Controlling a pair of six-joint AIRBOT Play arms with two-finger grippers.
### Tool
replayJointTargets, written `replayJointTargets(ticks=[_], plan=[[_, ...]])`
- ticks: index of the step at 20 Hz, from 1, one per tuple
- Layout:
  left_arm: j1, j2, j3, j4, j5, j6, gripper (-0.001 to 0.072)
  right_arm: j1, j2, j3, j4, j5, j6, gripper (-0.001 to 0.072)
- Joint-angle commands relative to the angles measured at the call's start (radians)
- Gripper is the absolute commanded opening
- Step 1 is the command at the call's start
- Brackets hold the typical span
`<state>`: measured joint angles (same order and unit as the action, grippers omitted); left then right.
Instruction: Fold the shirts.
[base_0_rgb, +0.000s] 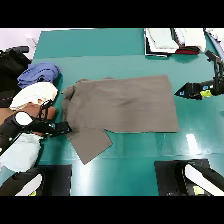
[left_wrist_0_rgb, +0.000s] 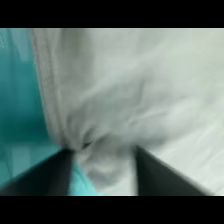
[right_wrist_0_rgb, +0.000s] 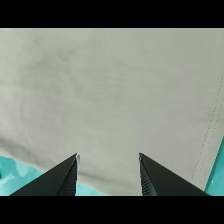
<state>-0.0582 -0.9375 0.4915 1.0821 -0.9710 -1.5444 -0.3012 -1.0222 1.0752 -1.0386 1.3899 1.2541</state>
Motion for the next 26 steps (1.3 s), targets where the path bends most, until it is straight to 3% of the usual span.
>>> replayJointTargets(ticks=[1, 2, 5, 7, 9, 11, 14, 15, 17, 19, 20, 21, 26], plan=[[-0.023, 0.002, 0.023, -0.012, 0.027, -0.026, 0.0108, -0.051, 0.003, -0.008, -0.009, 0.025, -0.006, 0.0439], [-0.023, 0.002, 0.05, -0.005, 0.012, -0.024, 0.0026, -0.088, 0.004, -0.025, -0.012, 0.029, -0.006, 0.044], [-0.023, 0.009, 0.116, -0.005, -0.019, -0.011, 0.0025, -0.237, 0.003, -0.163, -0.118, 0.051, -0.006, 0.0442], [-0.023, 0.009, 0.136, -0.005, -0.037, 0.026, 0.0025, -0.341, -0.003, -0.278, -0.217, 0.051, -0.006, 0.0579], [-0.023, 0.009, 0.136, -0.005, -0.033, 0.029, 0.0025, -0.444, -0.037, -0.372, -0.183, 0.045, -0.005, 0.0574], [-0.023, 0.009, 0.136, -0.007, -0.034, 0.034, 0.0025, -0.463, -0.07, -0.439, -0.106, 0.001, -0.007, 0.0493], [-0.023, 0.009, 0.136, -0.006, -0.031, 0.034, 0.0025, -0.37, -0.134, -0.478, -0.051, -0.058, -0.006, 0.0486], [-0.023, 0.009, 0.136, -0.006, -0.032, 0.034, 0.0025, -0.315, -0.157, -0.472, -0.053, -0.081, -0.006, 0.044], [-0.023, 0.009, 0.136, -0.006, -0.034, 0.034, 0.0025, -0.212, -0.188, -0.45, -0.053, -0.135, -0.003, 0.0416], [-0.023, 0.009, 0.137, -0.006, -0.036, 0.035, 0.0025, -0.124, -0.203, -0.412, -0.054, -0.171, 0.002, 0.0138], [-0.023, 0.009, 0.143, -0.005, -0.046, 0.035, 0.0025, -0.086, -0.204, -0.392, -0.056, -0.172, 0.002, 0.0051], [-0.023, 0.01, 0.16, -0.003, -0.058, 0.035, 0.0024, -0.054, -0.195, -0.364, -0.059, -0.167, 0.002, 0.0015], [-0.023, 0.216, 0.412, 0.125, -0.105, 0.003, 0.0024, 0.015, 0.032, -0.084, -0.055, -0.134, 0.002, 0.0015]])
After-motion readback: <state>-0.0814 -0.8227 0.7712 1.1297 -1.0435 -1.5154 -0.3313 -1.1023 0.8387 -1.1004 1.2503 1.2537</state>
